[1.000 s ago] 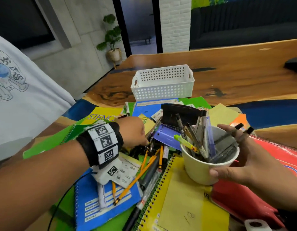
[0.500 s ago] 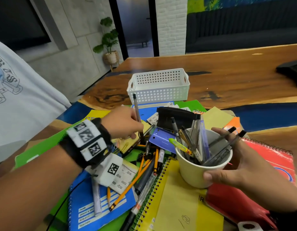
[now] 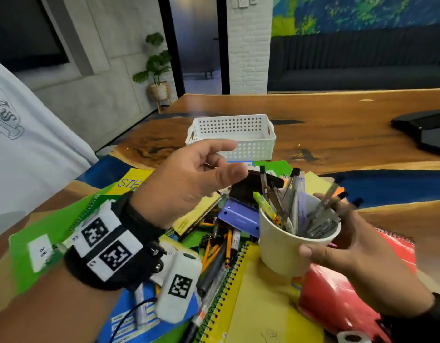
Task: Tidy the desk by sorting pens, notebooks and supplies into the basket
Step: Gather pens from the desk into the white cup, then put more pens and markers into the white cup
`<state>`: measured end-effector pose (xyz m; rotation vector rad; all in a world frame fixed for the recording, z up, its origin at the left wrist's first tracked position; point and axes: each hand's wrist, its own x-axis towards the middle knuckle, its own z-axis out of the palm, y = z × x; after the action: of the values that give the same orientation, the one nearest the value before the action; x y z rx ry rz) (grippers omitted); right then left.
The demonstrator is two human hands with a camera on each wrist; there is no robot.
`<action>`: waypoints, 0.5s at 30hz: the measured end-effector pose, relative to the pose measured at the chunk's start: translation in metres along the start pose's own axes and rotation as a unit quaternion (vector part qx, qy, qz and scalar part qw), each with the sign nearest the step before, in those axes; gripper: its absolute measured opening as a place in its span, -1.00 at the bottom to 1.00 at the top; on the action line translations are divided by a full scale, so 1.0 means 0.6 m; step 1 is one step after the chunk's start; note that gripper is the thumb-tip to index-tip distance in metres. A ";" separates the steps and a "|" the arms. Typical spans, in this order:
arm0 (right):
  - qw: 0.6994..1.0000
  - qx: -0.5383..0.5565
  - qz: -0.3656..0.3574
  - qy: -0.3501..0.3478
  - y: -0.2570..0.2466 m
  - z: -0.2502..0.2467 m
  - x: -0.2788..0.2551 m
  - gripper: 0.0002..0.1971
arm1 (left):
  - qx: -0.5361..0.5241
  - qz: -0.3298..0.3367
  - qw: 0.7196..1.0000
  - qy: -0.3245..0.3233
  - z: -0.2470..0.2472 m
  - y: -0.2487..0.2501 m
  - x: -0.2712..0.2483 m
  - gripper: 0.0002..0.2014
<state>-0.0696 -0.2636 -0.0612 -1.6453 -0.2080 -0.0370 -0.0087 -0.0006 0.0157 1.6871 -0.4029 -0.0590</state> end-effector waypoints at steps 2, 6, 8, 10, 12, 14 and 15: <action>0.999 0.010 -0.024 -0.029 -0.032 0.020 0.014 -0.24 | -0.008 -0.028 0.999 -0.021 -0.026 -0.026 -0.014 -0.07; 0.987 0.054 -0.058 -0.138 -0.090 0.098 0.070 -0.38 | -0.089 -0.073 0.986 -0.116 -0.017 -0.081 -0.044 -0.14; 0.984 0.022 -0.053 -0.166 -0.105 0.136 0.107 -0.40 | -0.201 -0.050 0.977 -0.054 -0.023 -0.097 -0.051 -0.22; 0.974 -0.076 -0.048 -0.209 -0.105 0.157 0.148 -0.29 | -0.255 -0.034 0.966 0.006 -0.054 -0.114 -0.053 -0.17; 0.947 -0.236 -0.035 -0.215 -0.099 0.165 0.187 -0.17 | -0.277 -0.022 0.959 0.047 -0.087 -0.130 -0.054 -0.07; 0.911 -0.368 -0.034 -0.185 -0.092 0.173 0.222 -0.27 | -0.302 -0.025 0.947 0.106 -0.121 -0.150 -0.052 0.04; 0.889 -0.416 -0.049 -0.184 -0.088 0.180 0.238 -0.40 | -0.323 -0.026 0.938 0.125 -0.137 -0.159 -0.049 0.04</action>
<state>0.0512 -0.1366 0.0024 -2.4949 -0.6311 0.1308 0.0073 0.0958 -0.0689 1.0357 -0.1198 -0.0116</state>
